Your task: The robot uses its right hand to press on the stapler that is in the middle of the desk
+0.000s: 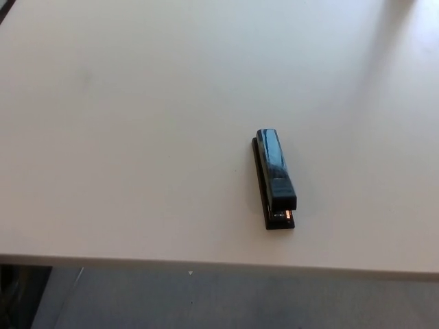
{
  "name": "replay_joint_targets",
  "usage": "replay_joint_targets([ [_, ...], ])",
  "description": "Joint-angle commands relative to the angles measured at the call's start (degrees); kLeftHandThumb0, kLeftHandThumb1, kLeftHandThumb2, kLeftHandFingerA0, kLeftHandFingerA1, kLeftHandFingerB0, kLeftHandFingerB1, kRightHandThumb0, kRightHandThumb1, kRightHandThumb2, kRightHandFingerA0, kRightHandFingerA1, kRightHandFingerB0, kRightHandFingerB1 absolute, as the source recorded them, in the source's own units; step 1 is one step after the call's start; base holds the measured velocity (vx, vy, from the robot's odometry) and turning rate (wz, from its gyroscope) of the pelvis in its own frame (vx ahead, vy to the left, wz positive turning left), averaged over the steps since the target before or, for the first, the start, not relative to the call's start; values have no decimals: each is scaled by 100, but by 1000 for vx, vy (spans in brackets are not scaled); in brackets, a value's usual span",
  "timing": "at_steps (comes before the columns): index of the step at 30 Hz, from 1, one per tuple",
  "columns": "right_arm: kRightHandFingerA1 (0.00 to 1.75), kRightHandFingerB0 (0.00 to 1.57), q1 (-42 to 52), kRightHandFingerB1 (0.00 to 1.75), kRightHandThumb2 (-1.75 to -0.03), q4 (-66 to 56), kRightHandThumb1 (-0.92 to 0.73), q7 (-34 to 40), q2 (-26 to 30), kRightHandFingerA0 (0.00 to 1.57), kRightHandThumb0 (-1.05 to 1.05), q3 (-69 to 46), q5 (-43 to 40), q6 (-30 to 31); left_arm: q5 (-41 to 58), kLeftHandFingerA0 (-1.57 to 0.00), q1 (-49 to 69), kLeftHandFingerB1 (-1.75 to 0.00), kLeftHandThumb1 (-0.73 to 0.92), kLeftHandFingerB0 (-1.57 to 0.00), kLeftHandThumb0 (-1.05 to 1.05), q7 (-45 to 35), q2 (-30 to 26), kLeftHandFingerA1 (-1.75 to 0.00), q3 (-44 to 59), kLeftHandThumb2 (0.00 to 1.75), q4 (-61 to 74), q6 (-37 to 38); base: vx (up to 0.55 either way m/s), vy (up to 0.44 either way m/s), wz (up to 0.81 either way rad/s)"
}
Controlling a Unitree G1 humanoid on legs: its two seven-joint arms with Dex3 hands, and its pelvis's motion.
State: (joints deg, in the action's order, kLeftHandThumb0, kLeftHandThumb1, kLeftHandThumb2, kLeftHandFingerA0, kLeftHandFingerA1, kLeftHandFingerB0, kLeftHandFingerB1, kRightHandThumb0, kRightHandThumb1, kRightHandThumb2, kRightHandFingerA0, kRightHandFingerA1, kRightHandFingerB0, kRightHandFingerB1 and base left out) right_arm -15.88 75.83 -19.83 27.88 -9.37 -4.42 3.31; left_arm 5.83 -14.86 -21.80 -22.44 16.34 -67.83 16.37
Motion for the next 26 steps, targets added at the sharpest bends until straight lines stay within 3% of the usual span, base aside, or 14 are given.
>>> replay_joint_targets([
  [1,3,0,-357,0,-106,-89,-73,-363,-289,0,-105,191,147,383,104,0,-100,-19,92,-2,-54,56,-127,-17,74,80,85,-24,0,0,0],
  [8,10,0,-506,0,-108,-415,-73,-189,-501,0,-105,122,96,14,71,0,-141,-19,92,-3,-55,13,-151,-18,60,80,76,21,0,0,0],
  [17,2,0,-395,0,-108,-820,-75,-78,-1019,0,-105,-150,-94,-448,73,0,-154,-19,92,-3,-53,60,-83,-18,49,80,76,-52,0,0,0],
  [26,7,0,-474,0,-108,-596,-75,-98,-1009,0,-102,-145,-19,-541,79,-1,-171,-22,92,-3,-51,51,-100,-20,66,83,46,-85,0,0,0],
])
